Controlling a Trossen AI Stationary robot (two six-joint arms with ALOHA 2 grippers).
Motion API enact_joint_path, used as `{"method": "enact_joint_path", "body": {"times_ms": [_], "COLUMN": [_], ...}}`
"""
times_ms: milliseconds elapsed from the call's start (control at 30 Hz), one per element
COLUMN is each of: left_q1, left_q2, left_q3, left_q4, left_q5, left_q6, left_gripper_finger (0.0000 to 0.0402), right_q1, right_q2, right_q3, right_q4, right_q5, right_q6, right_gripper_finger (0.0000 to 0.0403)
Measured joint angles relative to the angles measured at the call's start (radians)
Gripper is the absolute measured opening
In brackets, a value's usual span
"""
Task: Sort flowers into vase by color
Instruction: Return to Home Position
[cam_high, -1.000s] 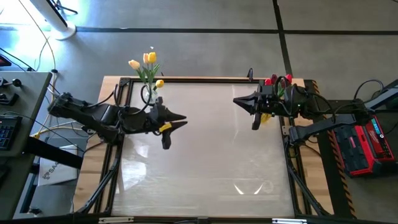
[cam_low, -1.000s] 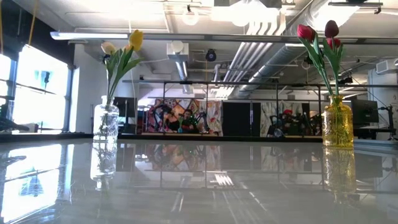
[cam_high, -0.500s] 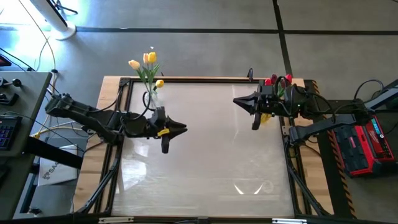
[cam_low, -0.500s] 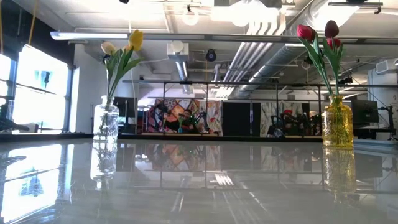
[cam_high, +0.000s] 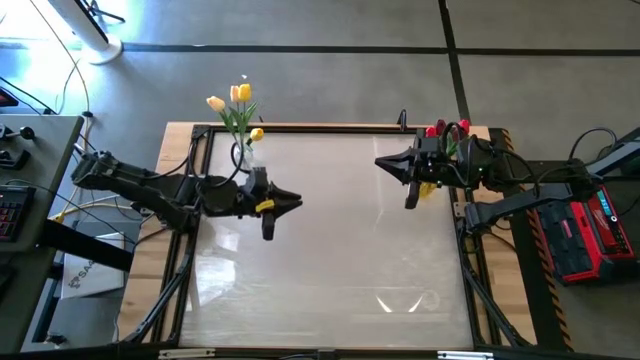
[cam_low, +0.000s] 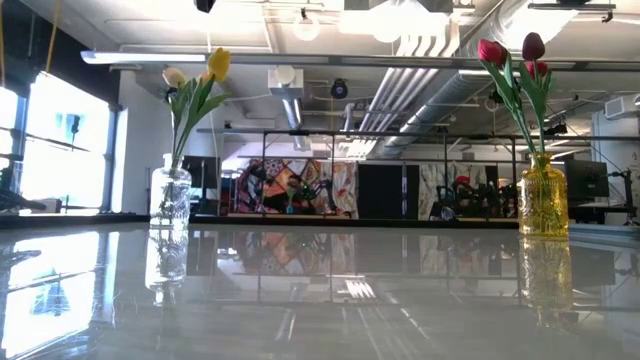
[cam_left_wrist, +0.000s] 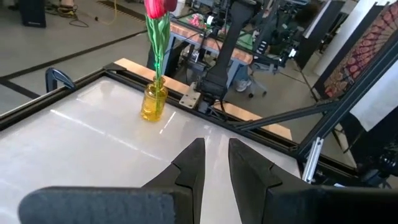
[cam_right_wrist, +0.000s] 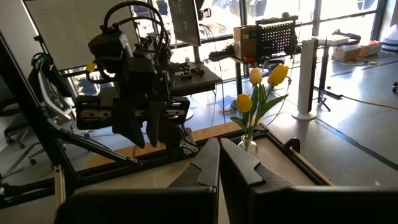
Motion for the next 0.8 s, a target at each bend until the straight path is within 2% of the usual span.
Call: {"method": "enact_joint_path", "body": {"times_ms": [400,800], "left_q1": [0.042,0.066], "left_q2": [0.0,0.0], "left_q3": [0.0,0.0], "left_q4": [0.03,0.215], "left_q5": [0.03,0.041], "left_q6": [0.05,0.299], "left_gripper_finger": [0.0058,0.0056], "right_q1": [0.0,0.0], "right_q2": [0.0,0.0], "right_q3": [0.0,0.0], "right_q4": [0.0,0.0], "right_q5": [0.0,0.0], "right_q6": [0.0,0.0], "right_gripper_finger": [0.0,0.0]}}
